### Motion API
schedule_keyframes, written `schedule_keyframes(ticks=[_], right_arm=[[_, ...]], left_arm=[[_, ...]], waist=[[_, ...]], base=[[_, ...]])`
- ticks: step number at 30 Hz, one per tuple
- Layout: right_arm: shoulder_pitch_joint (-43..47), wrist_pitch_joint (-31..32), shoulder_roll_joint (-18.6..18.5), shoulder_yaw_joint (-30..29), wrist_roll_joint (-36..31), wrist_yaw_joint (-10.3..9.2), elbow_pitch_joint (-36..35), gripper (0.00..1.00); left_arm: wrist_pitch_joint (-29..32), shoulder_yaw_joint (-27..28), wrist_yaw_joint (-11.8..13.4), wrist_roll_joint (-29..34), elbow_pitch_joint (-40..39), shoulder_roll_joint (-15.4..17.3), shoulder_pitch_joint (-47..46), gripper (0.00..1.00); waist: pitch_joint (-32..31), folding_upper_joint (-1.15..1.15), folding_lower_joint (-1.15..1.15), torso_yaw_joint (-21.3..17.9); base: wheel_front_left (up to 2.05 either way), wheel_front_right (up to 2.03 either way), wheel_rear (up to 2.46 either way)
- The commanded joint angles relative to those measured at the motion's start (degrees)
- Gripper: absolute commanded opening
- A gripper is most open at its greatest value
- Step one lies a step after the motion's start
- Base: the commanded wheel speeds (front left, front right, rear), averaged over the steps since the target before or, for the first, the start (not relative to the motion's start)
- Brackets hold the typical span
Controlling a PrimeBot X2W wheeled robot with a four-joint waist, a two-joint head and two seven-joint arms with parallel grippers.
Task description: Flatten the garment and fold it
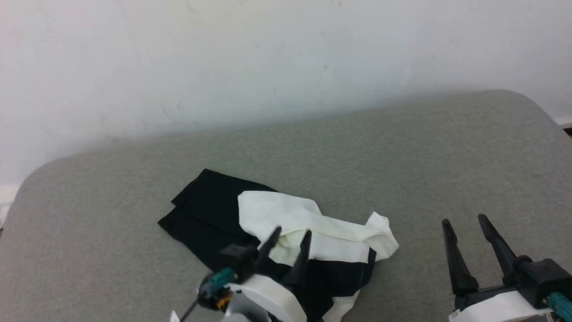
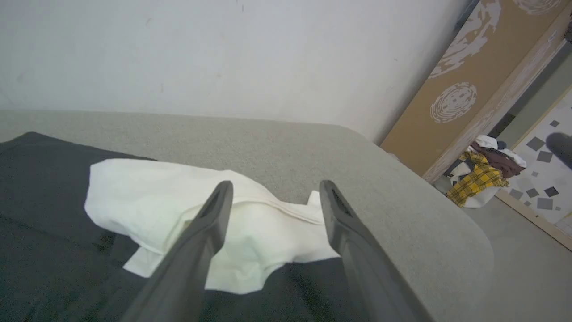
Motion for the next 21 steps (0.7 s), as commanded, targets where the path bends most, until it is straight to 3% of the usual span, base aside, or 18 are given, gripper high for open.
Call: schedule_keyframes(ticks=[1, 7, 14, 21], right_arm=[[0.3, -0.4, 0.1, -0.1, 0.2, -0.12, 0.1, 1.00], [0.4, -1.0, 0.1, -0.7, 0.6, -0.12, 0.3, 1.00], [0.6, -0.9, 0.1, -0.6, 0.7, -0.12, 0.6, 1.00], [1.4, 0.6, 0.1, -0.9, 1.3, -0.12, 1.6, 1.00]], left_arm=[[-0.3, 1.4, 0.6, 1.2, -2.3, 0.6, 0.7, 1.00], [-0.3, 8.5, 3.5, 6.2, -11.4, 1.9, 3.3, 1.00], [-0.3, 18.1, 7.0, 8.8, -16.1, 4.1, 8.6, 1.00], [-0.3, 23.1, 7.9, 10.0, -18.0, 6.5, 13.7, 1.00]], waist=[[0.2, 0.00, 0.00, 1.9], [0.7, 0.00, 0.00, 4.3], [0.6, 0.00, 0.00, 5.2], [0.1, 0.00, 0.00, 5.9]], base=[[0.00, 0.00, 0.00], [0.00, 0.00, 0.00], [0.00, 0.00, 0.00], [0.00, 0.00, 0.00]])
